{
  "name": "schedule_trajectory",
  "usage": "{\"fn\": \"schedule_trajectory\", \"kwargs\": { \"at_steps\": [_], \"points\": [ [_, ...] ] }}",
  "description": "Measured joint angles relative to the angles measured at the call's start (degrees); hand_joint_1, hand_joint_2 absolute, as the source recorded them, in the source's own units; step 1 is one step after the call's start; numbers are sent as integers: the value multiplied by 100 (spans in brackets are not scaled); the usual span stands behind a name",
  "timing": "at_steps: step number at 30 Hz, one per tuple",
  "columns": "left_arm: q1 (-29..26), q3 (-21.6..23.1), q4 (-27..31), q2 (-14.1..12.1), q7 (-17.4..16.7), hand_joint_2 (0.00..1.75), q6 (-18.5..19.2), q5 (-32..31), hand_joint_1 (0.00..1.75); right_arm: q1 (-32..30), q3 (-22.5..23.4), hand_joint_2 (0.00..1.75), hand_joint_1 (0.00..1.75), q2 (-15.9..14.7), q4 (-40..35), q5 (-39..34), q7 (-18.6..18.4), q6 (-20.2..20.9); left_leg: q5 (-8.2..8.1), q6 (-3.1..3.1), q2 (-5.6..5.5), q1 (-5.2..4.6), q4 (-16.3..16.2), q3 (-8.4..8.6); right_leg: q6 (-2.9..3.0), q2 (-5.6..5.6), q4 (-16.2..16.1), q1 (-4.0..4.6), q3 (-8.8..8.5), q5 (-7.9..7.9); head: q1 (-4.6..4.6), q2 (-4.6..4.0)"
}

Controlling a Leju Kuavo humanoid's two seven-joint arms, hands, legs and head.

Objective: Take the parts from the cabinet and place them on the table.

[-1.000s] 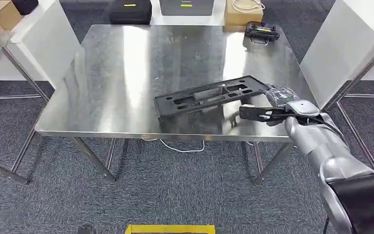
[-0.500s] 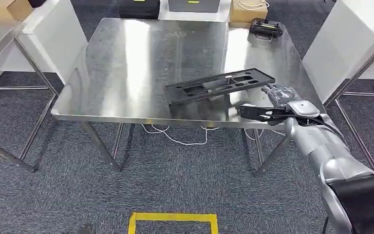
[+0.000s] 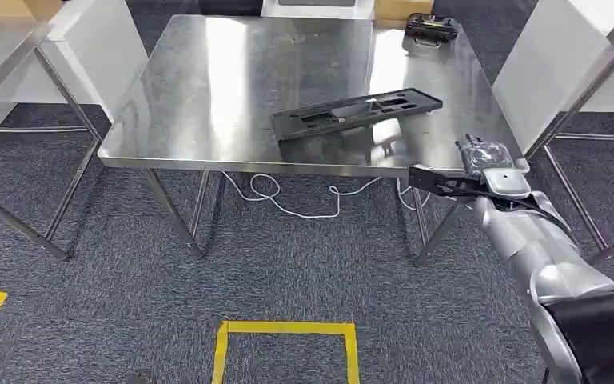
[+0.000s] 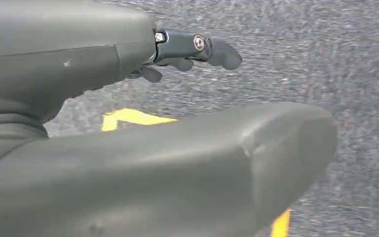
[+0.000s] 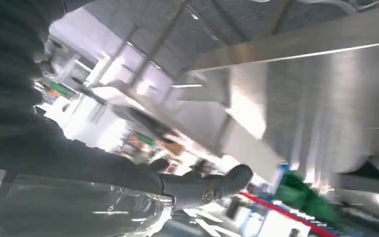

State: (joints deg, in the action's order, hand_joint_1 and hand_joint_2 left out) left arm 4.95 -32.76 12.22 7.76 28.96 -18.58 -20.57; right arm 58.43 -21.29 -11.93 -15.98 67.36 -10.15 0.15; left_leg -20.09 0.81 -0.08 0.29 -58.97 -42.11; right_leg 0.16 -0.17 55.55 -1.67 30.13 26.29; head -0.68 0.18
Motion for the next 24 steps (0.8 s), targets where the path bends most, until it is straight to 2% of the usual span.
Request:
{"fn": "schedule_trajectory", "kwargs": {
  "at_steps": [1,2,3,4,5,6,8,9,10,12,13,14,15,16,17,18,19,20,21,22,23,24],
  "points": [
    [-3,-4,0,13,2,0,-11,9,0,-25,11,175,0,-7,0,18,-125,-85,-437,-41,-6,18,-398,-108,42,-5,3,1,71,-82,2,0],
    [-2,-13,0,15,7,0,-11,9,0,-57,28,175,0,-11,2,46,-271,-184,-754,-87,-8,39,-887,-234,37,-5,4,1,150,-154,2,0],
    [-2,-37,0,18,11,0,-11,9,0,-100,50,175,0,-22,9,55,-437,-278,-946,-130,-6,69,-1354,-338,21,-5,7,-1,235,-215,0,0],
    [-2,-53,-2,20,17,0,-11,9,0,-163,66,175,0,-35,18,63,-551,-328,-968,-160,-3,101,-1645,-349,-8,-5,15,-5,308,-263,-2,0],
    [-2,-72,-2,20,17,0,-13,9,0,-226,92,175,0,-65,24,74,-635,-367,-890,-182,-1,129,-1667,-256,-51,-5,25,-17,360,-296,0,0],
    [-3,-87,0,20,17,0,-15,11,0,-311,129,175,0,-101,37,85,-726,-424,-722,-210,5,162,-1416,15,-75,-6,40,-41,412,-331,2,0],
    [-5,-103,0,20,20,0,-26,9,0,-404,173,175,0,-140,46,87,-826,-496,-515,-255,11,204,-531,682,-143,-2,71,-76,475,-375,-2,0],
    [6,-114,-2,39,20,0,-26,9,0,-442,199,175,0,-172,46,87,-852,-555,-672,-286,-36,199,-115,960,-180,-4,86,-64,537,-398,-9,0],
    [5,-122,0,42,26,0,-26,9,0,-464,227,175,0,-221,50,87,-884,-600,-648,-212,-82,152,-17,962,-247,-10,102,-43,561,-444,-5,0],
    [-2,-138,-2,46,31,0,-26,9,0,-528,282,175,0,-251,61,85,-966,-649,-601,-138,-85,87,-47,910,-363,-5,58,-36,568,-523,11,0],
    [-3,-140,-2,50,31,0,-28,9,0,-583,306,175,0,-299,68,83,-1053,-701,-553,-71,-84,57,-16,886,-445,-3,7,-26,568,-581,9,0],
    [2,-140,-2,59,31,0,-28,2,0,-653,347,0,0,-340,76,70,-1159,-795,-461,70,-58,86,111,912,-460,-13,7,-18,619,-535,15,0],
    [15,-140,-2,72,33,0,-28,-4,0,-738,387,0,0,-380,83,52,-1250,-883,-384,161,-61,43,143,843,-406,-7,156,-50,726,-332,18,0],
    [16,-140,-2,74,33,0,-28,-13,0,-808,443,0,0,-433,90,39,-1320,-998,-324,235,-58,39,141,774,-334,-4,528,-50,850,-33,44,0],
    [12,-142,-2,72,33,0,-35,-22,0,-898,477,0,0,-461,96,13,-1344,-1128,-278,274,-56,22,141,712,-302,-3,959,-51,985,218,44,0],
    [11,-144,-2,77,33,0,-50,-48,0,-1040,544,0,0,-503,101,-53,-1350,-1351,-211,299,-57,8,139,634,-306,1,1510,-47,1155,458,39,0],
    [11,-144,-2,79,31,0,-52,-55,0,-1159,588,0,0,-525,105,-88,-1350,-1452,-158,307,-57,-1,135,572,-347,11,1822,-14,1207,534,48,0],
    [11,-144,-2,96,31,0,-52,-68,0,-1304,660,0,0,-557,120,-164,-1339,-1566,-97,312,-58,-22,135,503,-398,11,1905,-6,1138,474,44,0],
    [11,-144,-2,103,26,0,-55,-83,0,-1429,719,0,0,-571,129,-226,-1306,-1622,-39,308,-59,-40,134,434,-447,11,1744,1,958,336,46,0],
    [12,-144,-2,107,24,0,-55,-107,0,-1544,789,0,0,-579,136,-278,-1300,-1670,26,300,-60,-51,134,356,-479,10,1377,22,667,166,53,0],
    [13,-144,-2,109,24,0,-55,-114,0,-1623,848,0,0,-588,140,-311,-1293,-1694,92,287,-59,-67,134,283,-458,9,907,27,333,80,48,0],
    [17,-144,-2,111,22,0,-55,-114,0,-1669,909,0,0,-601,142,-328,-1287,-1716,161,272,-54,-68,126,239,-361,9,359,50,-50,216,48,0]
  ]
}}
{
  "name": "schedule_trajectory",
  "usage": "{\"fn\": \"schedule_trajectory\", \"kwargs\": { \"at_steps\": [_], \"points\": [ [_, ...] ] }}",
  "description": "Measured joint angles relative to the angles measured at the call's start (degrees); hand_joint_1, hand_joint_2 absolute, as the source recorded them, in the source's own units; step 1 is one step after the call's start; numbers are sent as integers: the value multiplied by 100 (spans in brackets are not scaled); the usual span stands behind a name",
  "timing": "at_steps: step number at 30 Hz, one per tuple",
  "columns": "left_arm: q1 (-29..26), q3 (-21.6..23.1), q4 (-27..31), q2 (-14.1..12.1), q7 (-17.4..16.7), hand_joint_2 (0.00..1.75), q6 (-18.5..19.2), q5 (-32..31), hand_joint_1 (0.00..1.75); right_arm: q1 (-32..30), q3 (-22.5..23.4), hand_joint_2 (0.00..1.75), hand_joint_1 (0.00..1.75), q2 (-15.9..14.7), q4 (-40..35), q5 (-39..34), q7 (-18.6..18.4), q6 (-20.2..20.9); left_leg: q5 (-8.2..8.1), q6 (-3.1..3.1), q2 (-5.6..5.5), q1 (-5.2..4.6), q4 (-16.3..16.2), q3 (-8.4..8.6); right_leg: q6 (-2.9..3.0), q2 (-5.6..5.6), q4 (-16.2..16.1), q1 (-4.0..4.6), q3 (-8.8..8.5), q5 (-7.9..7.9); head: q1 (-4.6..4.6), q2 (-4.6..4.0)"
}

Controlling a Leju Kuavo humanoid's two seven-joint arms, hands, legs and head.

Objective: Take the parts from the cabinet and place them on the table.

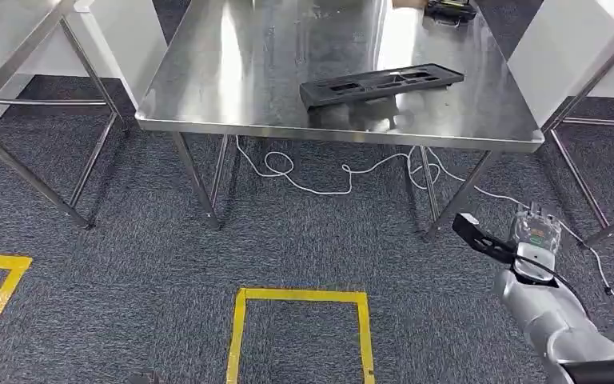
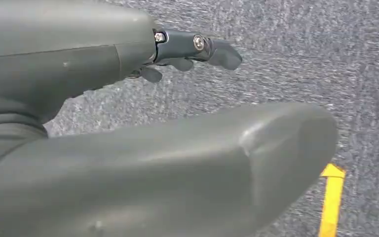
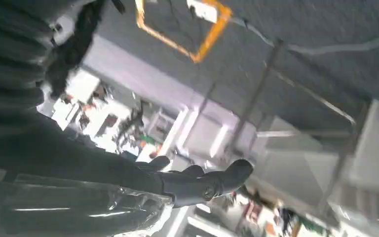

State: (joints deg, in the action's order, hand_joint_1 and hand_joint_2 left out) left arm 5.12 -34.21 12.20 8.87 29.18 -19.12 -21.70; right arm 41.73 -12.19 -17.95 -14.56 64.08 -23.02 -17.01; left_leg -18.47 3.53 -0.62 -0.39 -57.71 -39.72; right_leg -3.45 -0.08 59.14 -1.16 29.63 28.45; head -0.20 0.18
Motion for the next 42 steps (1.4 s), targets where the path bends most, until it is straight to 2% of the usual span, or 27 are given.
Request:
{"fn": "schedule_trajectory", "kwargs": {
  "at_steps": [1,2,3,5,6,7,9,10,11,12,14,15,16,17,20,21,23,25,27,29,30,31,32,35,36,39,42],
  "points": [
    [0,0,2,11,0,0,0,0,0,-23,39,0,0,-13,-2,-11,9,-19,51,-44,8,-34,3,-62,85,-7,-454,86,-247,158,0,0],
    [-2,0,2,9,-2,0,-2,-4,0,-91,78,0,0,-28,0,-17,26,-50,133,-79,24,-36,65,-37,99,-1,-345,111,-166,42,-40,0],
    [-2,0,2,9,-2,0,-2,-7,0,-116,90,175,0,-28,2,-17,26,-50,179,-87,29,-32,59,-35,114,13,-390,108,-92,32,-33,0],
    [-16,0,0,9,-4,0,-2,-7,0,-195,146,175,0,-37,22,-55,31,-37,301,-139,17,-47,119,-78,207,6,-392,59,-6,-82,-13,0],
    [-16,0,0,4,-4,0,-4,-11,0,-221,177,175,0,-35,31,-147,33,-20,101,-179,15,9,8,-149,248,-10,-395,-74,10,-162,-22,0],
    [-15,0,0,-2,-9,0,-4,-42,0,-266,179,175,0,-20,35,-322,33,38,-361,-228,34,26,-258,-245,359,-15,-395,-59,79,-247,-33,0],
    [-7,0,0,-7,-20,0,22,-123,0,-451,256,175,0,-26,35,-724,33,412,-1126,-323,31,70,-1125,-421,390,-51,-390,-55,224,-404,-37,0],
    [-5,0,0,-18,-33,0,50,-138,0,-641,319,175,0,-24,39,-866,88,387,-1296,-372,33,104,-1556,-463,371,-79,-385,-55,309,-473,-48,0],
    [-6,0,0,-20,-39,0,55,-155,0,-852,378,175,0,-15,44,-874,169,241,-1262,-410,37,140,-1827,-435,350,-110,-381,-58,394,-537,-43,0],
    [-6,0,0,-22,-39,0,55,-164,0,-1056,406,0,0,11,52,-857,234,56,-1090,-447,41,181,-1891,-329,321,-125,-372,-66,483,-603,-44,0],
    [0,0,4,-37,-20,0,61,-173,0,-1437,498,0,0,85,63,-997,433,-309,-712,-516,39,258,-1408,233,227,-125,-322,-115,695,-727,-46,0],
    [14,0,4,-39,-13,0,63,-181,0,-1589,573,0,0,116,63,-1113,549,-407,-771,-534,29,285,-948,637,185,-115,-281,-128,782,-778,-52,0],
    [45,0,9,-37,-9,0,66,-190,0,-1753,702,175,0,144,63,-1336,755,-503,-1136,-560,-14,267,-367,1023,122,-114,-233,-102,850,-820,-61,0],
    [51,0,15,-44,0,0,70,-199,0,-1898,859,175,0,197,63,-1539,963,-575,-1252,-464,-59,230,-89,1132,72,-121,-217,-101,858,-855,-30,0],
    [43,-4,15,-57,46,0,66,-214,0,-2381,1373,175,0,424,74,-2235,1725,-787,-1134,-282,-31,127,-107,1054,-98,-121,-352,-55,833,-1058,-9,0],
    [35,-13,13,-57,72,0,68,-214,0,-2621,1612,175,0,562,90,-2532,2007,-839,-993,-131,3,169,-18,968,-119,-115,-347,-89,878,-1031,-17,0],
    [45,-22,20,-61,103,0,70,-227,0,-3012,2044,175,0,783,109,-2809,2385,-944,-818,-10,3,137,-2,772,59,-81,196,-102,1106,-298,22,0],
    [37,-30,20,-61,109,0,74,-232,0,-3201,2324,175,0,912,133,-2861,2459,-983,-645,4,15,104,-8,557,98,-63,1067,-103,1300,280,22,0],
    [38,-31,20,-61,114,0,81,-255,0,-3291,2550,175,0,1003,153,-2900,2394,-852,-439,-11,54,69,-14,325,-44,-18,1631,-75,1233,218,35,0],
    [38,-31,20,-68,109,0,90,-308,0,-3416,2666,175,0,1091,162,-2822,2358,-848,-265,-35,74,61,-24,92,-163,-17,1357,-60,763,-140,35,0],
    [39,-31,20,-72,105,0,96,-335,0,-3479,2697,175,0,1137,168,-2820,2308,-833,-176,-56,71,60,-24,-1,-135,-19,916,-51,334,-153,37,0],
    [52,-31,22,-79,96,0,96,-365,0,-3529,2725,175,0,1185,177,-2822,2240,-828,-102,-85,75,58,-41,-40,-39,-20,341,-48,-160,61,31,0],
    [52,-33,37,-87,85,0,96,-387,0,-3568,2771,175,0,1257,184,-2817,2142,-839,-29,-136,80,34,-39,-82,56,-20,-432,60,-633,356,53,0],
    [64,-28,42,-149,59,0,96,-439,0,-3731,2913,175,0,1469,234,-2881,1912,-815,201,-187,113,37,23,-106,161,6,-443,61,-496,320,13,0],
    [51,-28,41,-153,55,0,96,-453,0,-3804,2951,175,0,1517,249,-2920,1877,-795,188,-226,109,79,6,-131,221,-16,-440,-53,-442,265,-9,0],
    [15,-31,42,-186,39,0,83,-472,0,-3896,3079,175,0,1668,293,-3018,1829,-700,-886,-320,95,119,-638,-293,379,-58,-422,-30,-283,85,-29,0],
    [15,-31,42,-186,39,0,83,-472,0,-3896,3079,175,0,1668,293,-3018,1829,-700,-886,-320,95,119,-638,-293,379,-58,-422,-30,-283,85,-29,0]
  ]
}}
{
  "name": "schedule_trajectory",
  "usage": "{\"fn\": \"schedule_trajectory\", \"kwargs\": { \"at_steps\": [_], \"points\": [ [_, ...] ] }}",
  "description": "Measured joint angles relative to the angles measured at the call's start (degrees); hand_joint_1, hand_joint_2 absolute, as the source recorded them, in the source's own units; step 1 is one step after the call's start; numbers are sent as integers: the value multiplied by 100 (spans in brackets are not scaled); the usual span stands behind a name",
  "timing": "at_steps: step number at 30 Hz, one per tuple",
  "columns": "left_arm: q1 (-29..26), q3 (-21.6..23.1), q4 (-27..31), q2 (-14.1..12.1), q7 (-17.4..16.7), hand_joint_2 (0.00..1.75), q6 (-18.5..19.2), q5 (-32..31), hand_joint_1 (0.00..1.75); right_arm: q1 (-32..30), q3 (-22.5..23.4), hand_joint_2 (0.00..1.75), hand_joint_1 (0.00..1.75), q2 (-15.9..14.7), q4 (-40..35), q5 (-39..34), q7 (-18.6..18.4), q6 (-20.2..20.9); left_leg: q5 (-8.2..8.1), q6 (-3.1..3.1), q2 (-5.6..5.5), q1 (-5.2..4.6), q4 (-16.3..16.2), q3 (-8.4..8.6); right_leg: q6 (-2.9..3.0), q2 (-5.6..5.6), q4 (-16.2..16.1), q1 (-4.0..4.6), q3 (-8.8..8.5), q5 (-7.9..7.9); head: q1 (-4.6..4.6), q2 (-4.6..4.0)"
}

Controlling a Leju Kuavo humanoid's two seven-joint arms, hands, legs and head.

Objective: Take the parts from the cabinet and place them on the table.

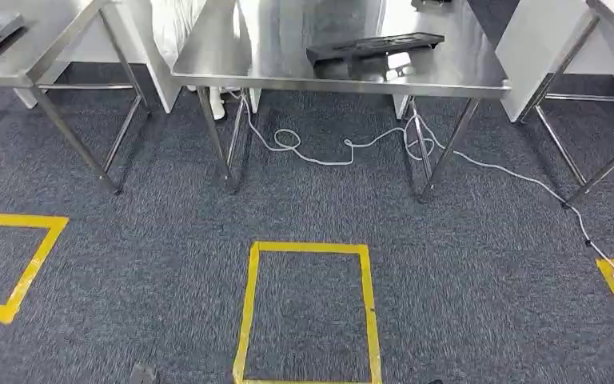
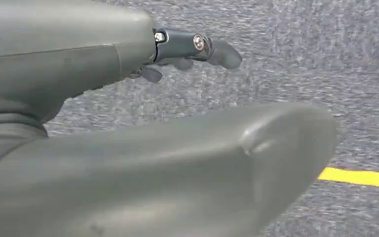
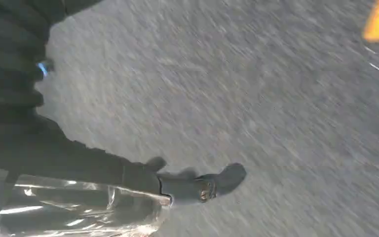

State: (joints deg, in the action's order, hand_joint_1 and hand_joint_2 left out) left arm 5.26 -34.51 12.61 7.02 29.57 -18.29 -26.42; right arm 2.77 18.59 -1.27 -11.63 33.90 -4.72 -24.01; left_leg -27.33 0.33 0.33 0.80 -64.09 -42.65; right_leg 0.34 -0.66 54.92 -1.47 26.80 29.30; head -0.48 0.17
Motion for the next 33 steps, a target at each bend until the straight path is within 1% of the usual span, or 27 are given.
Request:
{"fn": "schedule_trajectory", "kwargs": {
  "at_steps": [2,3,4,5,8,9,10,11,12,13,14,15,17,18,19,20,21,23,24,25,27,28,29,30,31,32,33],
  "points": [
    [0,0,0,0,0,0,0,-2,0,0,5,175,0,2,0,0,0,9,-71,-4,-1,0,-71,-9,4,0,0,0,12,-14,2,0],
    [29,2,0,0,-31,0,-77,-7,0,2,64,175,0,81,2,0,2,178,-429,-39,-2,10,-946,-41,-8,1,41,6,222,-179,5,0],
    [127,4,2,37,-138,0,-214,-51,0,4,104,175,0,160,9,35,2,388,190,-99,1,101,-661,611,-103,1,280,-34,594,-318,0,0],
    [240,18,11,92,-188,0,-238,-92,0,24,123,175,0,207,9,87,7,458,-282,-159,-126,80,285,1179,-223,12,437,-5,826,-397,-22,0],
    [280,22,11,109,-236,0,-241,-103,0,31,123,175,0,245,11,172,-17,480,-183,35,-130,-7,261,1072,-371,37,378,39,847,-556,22,0],
    [285,22,11,125,-243,0,-241,-101,0,15,125,175,0,243,22,188,-41,480,-87,150,-95,-15,328,967,-419,44,385,52,911,-602,11,0],
    [303,24,11,138,-249,0,-241,-101,0,18,128,175,0,236,29,194,-46,480,16,238,-70,-17,352,898,-377,47,521,-7,1001,-398,9,0],
    [307,24,15,136,-249,0,-243,-101,0,12,128,175,0,249,31,199,-48,480,90,306,-62,-17,367,799,-308,47,786,3,1096,-58,60,0],
    [307,24,15,136,-249,0,-243,-101,0,13,128,175,0,251,33,197,-50,482,175,310,-59,-23,367,687,-267,47,1195,2,1247,309,59,0],
    [307,26,15,136,-251,0,-238,-114,0,18,128,175,0,249,33,197,-50,484,254,317,-51,-31,365,594,-260,48,1566,3,1314,548,59,0],
    [307,28,15,138,-251,0,-238,-118,0,21,128,175,0,247,33,197,-50,484,331,317,-42,-40,363,490,-286,49,1891,4,1346,667,64,0],
    [307,33,15,140,-256,0,-236,-118,0,27,128,175,0,243,33,197,-50,497,420,314,-27,-55,360,417,-341,51,2111,20,1306,637,57,0],
    [307,37,15,144,-271,0,-227,-118,0,43,130,175,0,236,33,194,-50,536,629,303,-25,-90,355,162,-461,53,1951,63,906,241,66,0],
    [307,37,15,144,-273,0,-227,-118,0,49,130,175,0,234,33,194,-50,543,711,294,-27,-106,356,68,-451,53,1651,78,631,140,64,0],
    [314,39,15,151,-277,0,-227,-118,0,67,130,175,0,230,31,194,-50,543,808,287,-24,-103,348,7,-353,51,1114,122,184,200,62,0],
    [313,46,15,184,-280,0,-227,-118,0,83,130,175,0,199,24,194,-50,543,872,248,-27,-126,346,-25,-192,41,407,183,-349,472,57,0],
    [314,44,15,186,-280,0,-227,-120,0,111,132,175,0,192,24,194,-48,543,964,212,-1,-115,372,-24,-137,32,15,242,-473,607,48,0],
    [315,44,13,190,-282,0,-225,-127,0,113,136,175,0,184,29,194,-48,543,1202,135,22,-80,566,5,-56,44,38,283,-356,475,55,0],
    [300,42,13,195,-284,0,-225,-125,0,98,136,175,0,184,29,192,-48,543,1330,86,14,-95,674,12,-14,41,5,259,-287,353,46,0],
    [294,39,11,177,-284,0,-225,-123,0,90,138,175,0,188,44,192,-50,547,1247,74,-3,-60,656,-61,19,13,-28,77,-234,226,70,0],
    [273,39,9,177,-293,0,-227,-118,0,57,138,175,0,190,46,183,-50,552,311,-18,-28,-34,122,-151,159,1,-30,109,-19,22,25,0],
    [273,39,9,171,-293,0,-223,-120,0,46,138,175,0,208,46,188,-50,554,-53,-62,-37,-15,-305,-187,161,-5,-30,110,76,-67,33,0],
    [275,39,11,162,-293,0,-219,-123,0,48,138,175,0,212,46,190,-48,563,-296,-118,-37,2,-816,-206,151,-12,-22,109,198,-166,27,0],
    [275,39,9,162,-293,0,-216,-125,0,47,138,175,0,214,46,190,-48,571,-273,-158,-36,27,-1140,-178,134,-14,-12,105,256,-249,27,0],
    [275,39,9,157,-295,0,-214,-127,0,43,138,175,0,214,46,192,-46,591,-90,-190,-33,56,-1279,-85,103,-20,4,93,364,-327,29,0],
    [276,42,11,155,-295,0,-212,-127,0,41,138,175,0,219,48,192,-46,593,147,-220,-31,91,-1204,106,72,-20,45,73,478,-395,24,0],
    [283,44,11,155,-297,0,-210,-129,0,39,141,175,0,221,48,190,-46,593,300,-243,-29,116,-883,457,23,-20,114,50,612,-453,27,0]
  ]
}}
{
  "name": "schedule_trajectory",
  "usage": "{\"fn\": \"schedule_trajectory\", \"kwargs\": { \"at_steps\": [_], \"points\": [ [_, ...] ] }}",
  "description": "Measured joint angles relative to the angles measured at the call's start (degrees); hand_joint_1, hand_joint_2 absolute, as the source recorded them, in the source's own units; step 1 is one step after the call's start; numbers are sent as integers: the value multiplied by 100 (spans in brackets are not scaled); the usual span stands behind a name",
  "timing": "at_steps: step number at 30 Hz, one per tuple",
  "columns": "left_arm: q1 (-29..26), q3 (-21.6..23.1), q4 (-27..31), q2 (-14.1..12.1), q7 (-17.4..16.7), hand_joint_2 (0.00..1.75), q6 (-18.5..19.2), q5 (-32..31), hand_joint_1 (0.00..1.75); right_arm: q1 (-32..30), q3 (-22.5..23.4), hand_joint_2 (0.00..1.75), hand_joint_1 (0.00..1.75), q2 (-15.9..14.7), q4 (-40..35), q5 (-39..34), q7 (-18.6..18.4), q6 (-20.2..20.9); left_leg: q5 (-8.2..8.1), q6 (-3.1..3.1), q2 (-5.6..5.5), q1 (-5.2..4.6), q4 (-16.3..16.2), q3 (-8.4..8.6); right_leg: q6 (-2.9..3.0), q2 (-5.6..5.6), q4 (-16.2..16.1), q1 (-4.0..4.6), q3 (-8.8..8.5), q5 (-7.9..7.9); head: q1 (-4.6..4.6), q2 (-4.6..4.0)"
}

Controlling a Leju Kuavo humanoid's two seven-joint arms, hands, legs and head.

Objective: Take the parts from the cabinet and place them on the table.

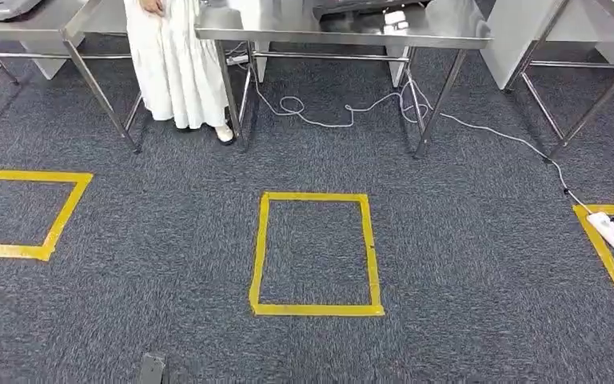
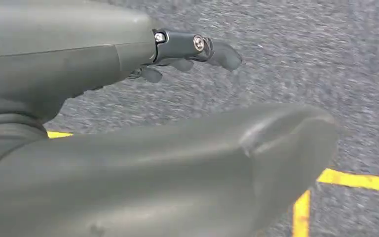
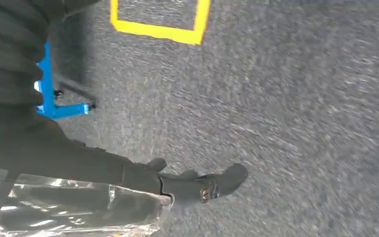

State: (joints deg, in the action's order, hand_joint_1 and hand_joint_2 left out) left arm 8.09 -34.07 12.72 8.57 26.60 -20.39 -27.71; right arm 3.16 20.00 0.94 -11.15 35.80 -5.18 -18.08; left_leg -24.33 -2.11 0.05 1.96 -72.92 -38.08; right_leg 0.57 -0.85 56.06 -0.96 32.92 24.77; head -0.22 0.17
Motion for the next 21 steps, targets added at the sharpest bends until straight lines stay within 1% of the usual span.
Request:
{"fn": "schedule_trajectory", "kwargs": {
  "at_steps": [1,2,3,4,5,6,7,8,9,10,11,12,13,14,15,16,17,18,19,20,21],
  "points": [
    [12,4,0,0,0,0,4,-7,0,2,2,175,0,-4,0,0,0,0,-75,-5,-4,23,514,453,-41,5,79,-7,110,-27,-9,0],
    [39,11,2,0,-4,0,15,-18,0,5,2,175,0,-7,-2,-6,0,0,-473,-5,-21,12,1058,815,-87,4,148,2,203,-57,-17,0],
    [49,13,7,-7,-7,0,15,-26,0,10,2,175,0,0,0,-7,0,0,-598,73,-46,-26,1369,953,-127,-1,197,16,228,-83,18,0],
    [54,15,4,-11,-11,0,15,-40,0,12,4,175,0,2,0,-13,0,2,-576,125,-22,-60,1339,882,-177,-17,173,22,230,-143,35,0],
    [60,15,4,-11,-20,0,15,-48,0,13,4,175,0,2,0,-13,0,11,-549,193,-23,-96,1338,844,-221,-15,158,12,224,-194,15,0],
    [61,17,4,-13,-39,0,15,-50,0,2,4,175,0,4,0,-17,-4,17,-479,287,-17,-119,1378,826,-273,-14,112,29,252,-260,24,0],
    [61,17,4,-13,-46,0,17,-57,0,-9,7,175,0,-2,4,-31,-11,15,-381,358,8,-69,1458,793,-303,-6,134,77,295,-281,22,0],
    [79,24,4,-2,-59,0,22,-72,0,-14,9,175,0,0,7,-44,-35,15,-263,431,30,-78,1487,699,-248,18,311,16,378,-12,17,0],
    [96,26,4,-4,-63,0,28,-88,0,-14,9,175,0,15,7,-48,-48,17,-162,488,32,-72,1485,602,-176,32,614,1,495,347,81,0],
    [100,28,4,-2,-70,0,42,-105,0,-12,11,175,0,13,7,-50,-61,17,-71,481,35,-79,1484,481,-141,43,1031,-15,627,699,85,0],
    [100,35,4,-2,-74,0,53,-109,0,-9,13,175,0,9,7,-52,-63,17,15,471,38,-82,1481,362,-156,47,1440,-34,701,926,74,0],
    [100,37,4,-2,-87,0,57,-112,0,-7,15,175,0,7,7,-57,-63,17,104,456,42,-81,1476,296,-221,50,1747,-35,716,972,87,0],
    [99,46,4,-2,-92,0,59,-118,0,-6,15,175,0,2,7,-59,-66,17,188,431,50,-76,1473,170,-309,53,1883,-48,656,871,74,0],
    [99,55,4,-2,-98,0,61,-118,0,-5,17,175,0,0,7,-66,-70,17,281,402,52,-66,1465,42,-416,54,1817,-65,494,647,81,0],
    [100,57,4,0,-105,0,61,-120,0,-5,17,175,0,-2,7,-66,-70,17,353,363,51,-49,1465,-76,-500,53,1547,-86,228,445,79,0],
    [100,57,4,-2,-118,0,59,-127,0,3,17,175,0,-2,7,-63,-70,26,436,319,50,-40,1464,-172,-522,53,1146,-105,-112,365,81,0],
    [103,59,9,-4,-149,0,50,-136,0,25,17,175,0,2,7,-52,-63,81,515,261,44,-55,1451,-231,-451,53,521,-116,-603,592,79,0],
    [102,61,7,0,-164,0,41,-153,0,39,17,175,0,-11,7,-50,-57,131,575,206,58,-69,1447,-275,-364,72,-121,-6,-997,855,79,0],
    [102,68,7,0,-173,0,42,-179,0,41,17,175,0,-7,7,-48,-48,158,631,169,70,-82,1476,-241,-299,79,-74,7,-847,860,21,0],
    [101,79,7,-2,-175,0,35,-184,0,31,17,175,0,0,7,-55,-39,195,687,146,70,-76,1515,-227,-248,75,-97,-18,-836,831,24,0],
    [89,83,7,-2,-181,0,35,-188,0,15,24,175,0,7,7,-72,-39,205,717,122,72,-46,1553,-215,-207,74,-80,-26,-836,811,17,0]
  ]
}}
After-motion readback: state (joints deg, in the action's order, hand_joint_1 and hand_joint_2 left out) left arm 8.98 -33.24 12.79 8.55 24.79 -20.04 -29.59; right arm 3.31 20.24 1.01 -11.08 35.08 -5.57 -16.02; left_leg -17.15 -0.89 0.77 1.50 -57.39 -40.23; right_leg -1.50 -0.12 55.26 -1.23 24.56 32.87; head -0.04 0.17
